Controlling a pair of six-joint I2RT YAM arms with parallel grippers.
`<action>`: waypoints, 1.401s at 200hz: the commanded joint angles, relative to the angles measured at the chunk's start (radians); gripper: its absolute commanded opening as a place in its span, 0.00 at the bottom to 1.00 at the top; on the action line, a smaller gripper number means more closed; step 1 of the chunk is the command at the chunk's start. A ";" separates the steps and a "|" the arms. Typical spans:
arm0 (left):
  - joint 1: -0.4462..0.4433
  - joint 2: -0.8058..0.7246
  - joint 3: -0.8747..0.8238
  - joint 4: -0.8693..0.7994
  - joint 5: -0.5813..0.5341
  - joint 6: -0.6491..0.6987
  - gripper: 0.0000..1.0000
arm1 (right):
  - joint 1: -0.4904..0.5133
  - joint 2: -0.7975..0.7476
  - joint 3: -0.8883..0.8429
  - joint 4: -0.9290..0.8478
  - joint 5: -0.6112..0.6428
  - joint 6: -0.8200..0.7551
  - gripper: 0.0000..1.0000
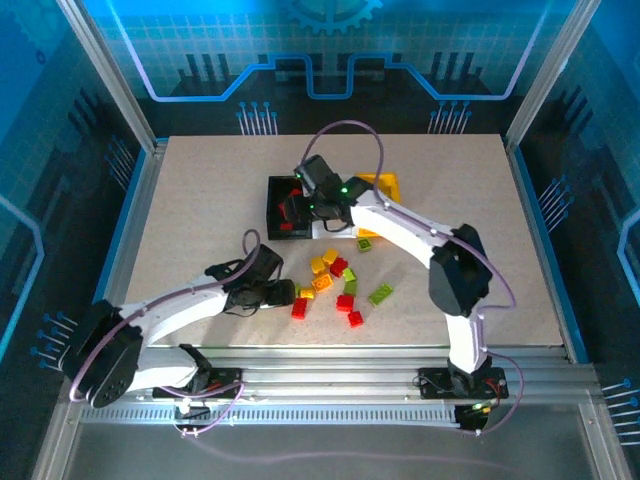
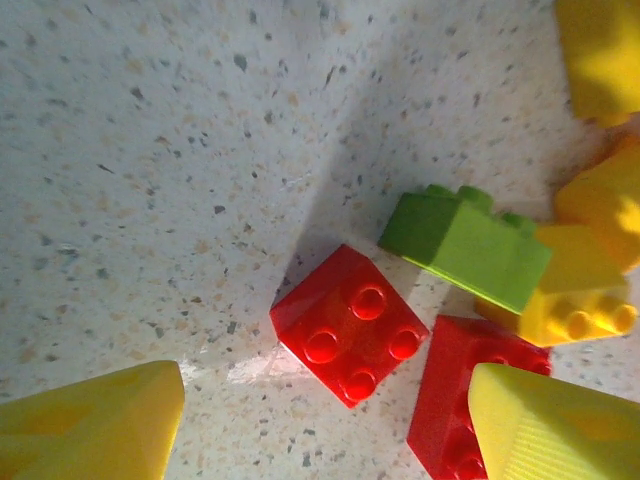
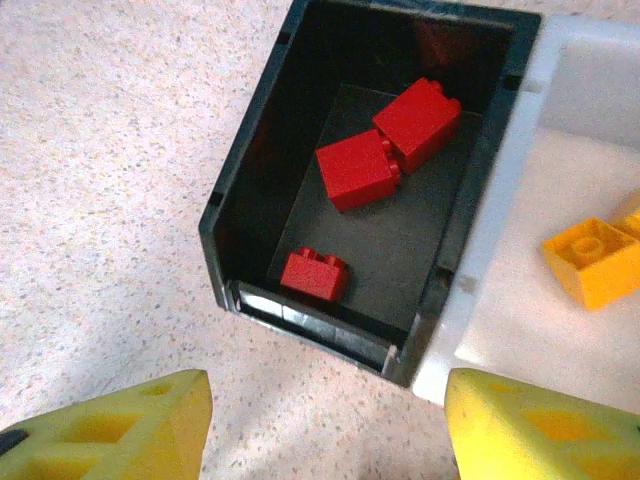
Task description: Sort the legos into containers by color
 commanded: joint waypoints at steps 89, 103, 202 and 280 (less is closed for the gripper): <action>-0.035 0.180 0.040 0.058 -0.112 0.027 0.50 | -0.039 -0.228 -0.285 0.130 -0.006 0.042 0.65; -0.035 0.179 0.041 0.055 -0.123 0.029 0.45 | -0.039 -0.238 -0.298 0.133 -0.005 0.043 0.65; -0.032 0.107 0.086 -0.018 -0.235 0.043 0.72 | -0.041 -0.314 -0.373 0.143 0.009 0.048 0.65; -0.009 0.219 0.120 0.035 -0.200 0.075 0.59 | -0.050 -0.355 -0.405 0.132 0.022 0.051 0.65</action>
